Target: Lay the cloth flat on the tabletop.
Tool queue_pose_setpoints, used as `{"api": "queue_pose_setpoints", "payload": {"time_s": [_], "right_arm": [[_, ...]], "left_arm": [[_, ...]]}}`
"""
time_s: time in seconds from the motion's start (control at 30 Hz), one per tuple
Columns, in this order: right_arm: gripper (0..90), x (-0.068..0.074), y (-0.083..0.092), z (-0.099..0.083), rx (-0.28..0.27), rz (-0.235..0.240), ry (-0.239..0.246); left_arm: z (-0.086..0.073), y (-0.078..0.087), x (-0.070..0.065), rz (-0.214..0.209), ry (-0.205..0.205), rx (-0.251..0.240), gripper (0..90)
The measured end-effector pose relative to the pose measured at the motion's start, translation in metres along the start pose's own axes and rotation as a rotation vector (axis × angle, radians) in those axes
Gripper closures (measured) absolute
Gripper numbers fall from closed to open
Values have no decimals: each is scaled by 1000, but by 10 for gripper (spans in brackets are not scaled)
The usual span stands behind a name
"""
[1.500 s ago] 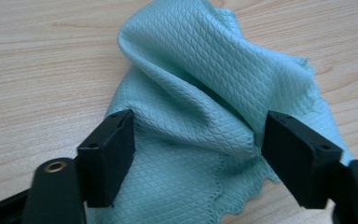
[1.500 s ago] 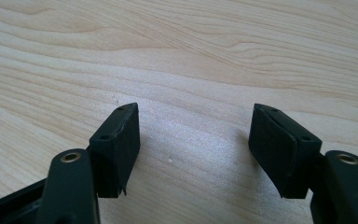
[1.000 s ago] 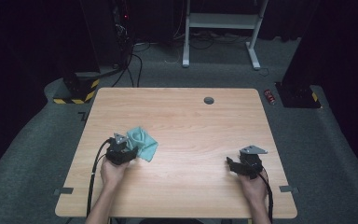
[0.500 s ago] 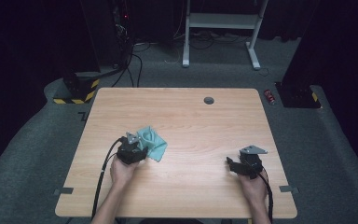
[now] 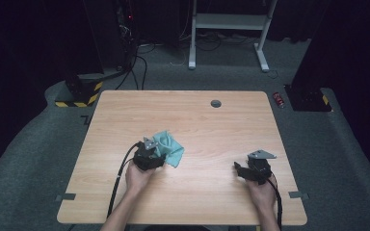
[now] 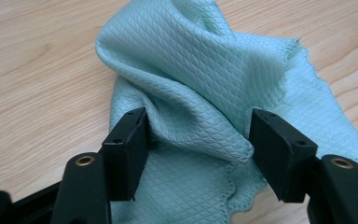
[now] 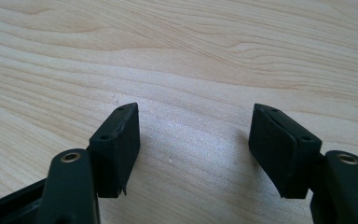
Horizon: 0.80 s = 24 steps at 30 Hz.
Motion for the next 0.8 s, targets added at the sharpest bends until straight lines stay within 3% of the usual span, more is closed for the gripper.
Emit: {"api": "queue_pose_setpoints", "payload": {"time_s": [0.3,0.47,0.53,0.8], "right_arm": [[337,0,0,0,0,2,5],[337,0,0,0,0,2,4],[337,0,0,0,0,2,4],[339,0,0,0,-1,3,4]], "left_arm": [[11,-7,-16,-25,1,-11,377],[22,-15,-32,-65,-32,10,377],[24,-16,-34,-63,-39,9,372],[34,-23,-49,-86,-41,-6,367]]}}
Point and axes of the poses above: each handheld gripper's, and its own axes: y roughly backward along the jaws, z roughly out of its top, x roughly to its left, the point moved 4 cm from there along -y, roughly forward along the jaws, and after that the axes turned 11 degrees about -y, right-handed, at the moved point
